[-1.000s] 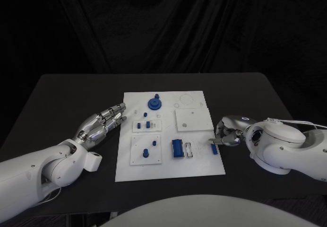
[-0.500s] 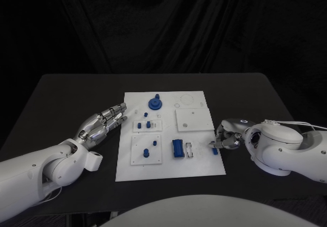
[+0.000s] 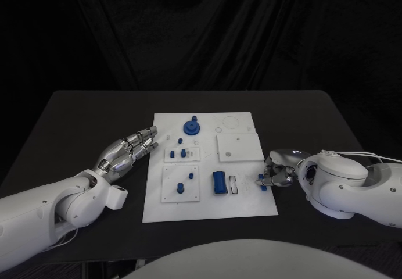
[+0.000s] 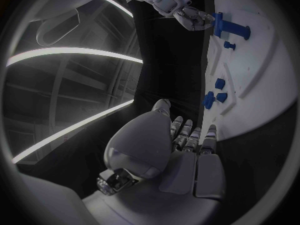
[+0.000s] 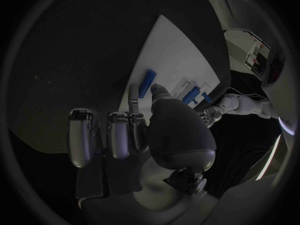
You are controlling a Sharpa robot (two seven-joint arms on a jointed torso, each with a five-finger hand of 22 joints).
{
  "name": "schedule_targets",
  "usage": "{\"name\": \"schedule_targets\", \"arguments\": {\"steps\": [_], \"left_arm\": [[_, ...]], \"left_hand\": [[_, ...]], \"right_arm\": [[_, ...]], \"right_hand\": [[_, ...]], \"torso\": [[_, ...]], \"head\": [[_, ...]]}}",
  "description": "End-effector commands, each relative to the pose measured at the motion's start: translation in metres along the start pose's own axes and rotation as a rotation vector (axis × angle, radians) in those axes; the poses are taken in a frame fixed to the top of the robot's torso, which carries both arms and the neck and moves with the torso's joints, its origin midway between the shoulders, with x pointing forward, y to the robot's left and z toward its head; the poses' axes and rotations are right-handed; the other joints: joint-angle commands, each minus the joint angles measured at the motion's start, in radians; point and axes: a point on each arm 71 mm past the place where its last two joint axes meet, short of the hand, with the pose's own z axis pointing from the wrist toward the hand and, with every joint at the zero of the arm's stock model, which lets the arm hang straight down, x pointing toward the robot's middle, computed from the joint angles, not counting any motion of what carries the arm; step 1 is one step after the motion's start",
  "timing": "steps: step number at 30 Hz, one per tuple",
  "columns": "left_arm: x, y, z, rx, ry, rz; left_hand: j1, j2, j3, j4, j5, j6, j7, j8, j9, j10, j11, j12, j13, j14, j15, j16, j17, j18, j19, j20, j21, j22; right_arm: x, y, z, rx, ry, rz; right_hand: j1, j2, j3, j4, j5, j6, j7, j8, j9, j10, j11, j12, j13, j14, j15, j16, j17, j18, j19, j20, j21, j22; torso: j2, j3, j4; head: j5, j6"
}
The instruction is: Assemble the parts on the task board
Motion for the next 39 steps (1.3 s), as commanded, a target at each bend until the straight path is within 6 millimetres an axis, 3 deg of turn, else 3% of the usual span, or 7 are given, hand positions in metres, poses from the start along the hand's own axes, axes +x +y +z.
{"name": "schedule_targets", "arguments": {"steps": [1,9,15,24,26,32,39], "left_arm": [[0.002,0.0,0.0,0.014,0.011,-0.014],[0.002,0.0,0.0,0.012,0.012,-0.015],[0.003,0.001,0.0,0.01,0.014,-0.017],[0.004,0.002,0.001,0.007,0.02,-0.021],[0.004,0.002,0.0,0.007,0.02,-0.022],[0.003,0.003,0.0,0.003,0.021,-0.024],[0.003,0.003,-0.001,0.002,0.02,-0.024]], "left_hand": [[0.01,-0.001,0.008,-0.002,0.005,0.006,0.008,0.004,0.002,0.006,0.003,0.006,0.001,-0.001,0.002,0.0,0.0,0.013,-0.001,0.005,0.005,0.001],[0.01,-0.001,0.009,-0.003,0.005,0.006,0.01,0.004,0.002,0.007,0.002,0.008,0.001,-0.001,0.002,0.001,0.0,0.013,-0.001,0.005,0.005,0.002],[0.01,-0.001,0.009,-0.003,0.005,0.006,0.01,0.004,0.002,0.007,0.002,0.008,0.001,-0.001,0.002,0.001,0.0,0.013,-0.001,0.005,0.005,0.002],[0.011,0.0,0.01,-0.003,0.005,0.006,0.012,0.005,0.002,0.008,0.003,0.008,0.001,0.0,0.002,0.001,0.0,0.013,0.0,0.005,0.005,0.002],[0.011,0.0,0.011,-0.004,0.005,0.005,0.012,0.004,0.001,0.008,0.003,0.008,0.001,0.001,0.003,0.001,0.001,0.013,0.0,0.005,0.005,0.002],[0.012,0.0,0.013,-0.004,0.005,0.004,0.013,0.004,0.001,0.009,0.005,0.01,0.001,0.001,0.003,0.001,0.001,0.012,0.0,0.006,0.005,0.002],[0.012,0.0,0.018,-0.006,0.006,-0.002,0.009,0.003,0.0,0.011,0.012,0.012,0.002,0.001,0.007,0.002,0.001,0.011,0.001,0.007,0.006,0.003]], "right_arm": [[0.005,0.001,0.001,0.009,0.016,-0.016],[0.009,0.01,0.003,-0.02,0.022,-0.013],[0.011,0.014,0.006,-0.027,0.03,-0.022],[0.013,0.021,0.009,-0.041,0.044,-0.01],[0.013,0.023,0.009,-0.049,0.049,0.031],[0.014,0.027,0.006,-0.063,0.069,0.217],[0.015,0.028,0.004,-0.05,0.101,0.488]], "right_hand": [[0.028,-0.002,0.011,0.003,0.066,0.011,0.0,-0.021,-0.017,0.104,0.01,0.003,0.263,0.1,0.008,-0.003,0.238,0.012,0.07,0.006,-0.01,0.237],[0.108,-0.013,0.049,-0.019,0.222,0.03,-0.001,-0.05,-0.043,0.104,0.009,0.003,0.263,0.098,0.006,-0.007,0.229,0.013,0.067,0.004,-0.015,0.236],[0.141,-0.024,0.073,-0.04,0.301,0.032,0.003,-0.06,-0.049,0.104,0.011,0.003,0.263,0.098,0.007,-0.008,0.226,0.014,0.066,0.004,-0.017,0.235],[0.144,-0.031,0.081,-0.044,0.32,0.022,0.008,-0.069,-0.053,0.104,0.015,0.003,0.263,0.097,0.013,-0.01,0.222,0.015,0.063,0.008,-0.023,0.233],[0.144,-0.035,0.086,-0.047,0.351,0.023,0.01,-0.068,-0.052,0.104,0.016,0.003,0.263,0.097,0.014,-0.009,0.224,0.014,0.065,0.009,-0.02,0.234],[0.128,-0.037,0.092,-0.039,0.383,0.034,0.006,-0.06,-0.047,0.104,0.014,0.003,0.263,0.099,0.013,-0.007,0.23,0.012,0.07,0.01,-0.012,0.237],[0.118,-0.038,0.098,-0.037,0.403,0.049,-0.002,-0.044,-0.034,0.104,0.007,0.003,0.263,0.099,0.008,-0.006,0.232,0.01,0.073,0.006,-0.005,0.24]], "torso": [[0.001,0.001,0.0012],[0.0,0.0008,-0.0007],[0.002,0.0019,-0.0002],[0.001,0.0017,-0.0015],[0.001,0.0019,-0.0016],[0.0,0.0013,-0.0007],[0.0,0.0013,-0.0002]], "head": [[0.003,0.0],[0.004,0.0],[0.005,0.0],[0.014,0.0],[0.019,0.0],[0.029,0.0],[0.031,0.0]]}}
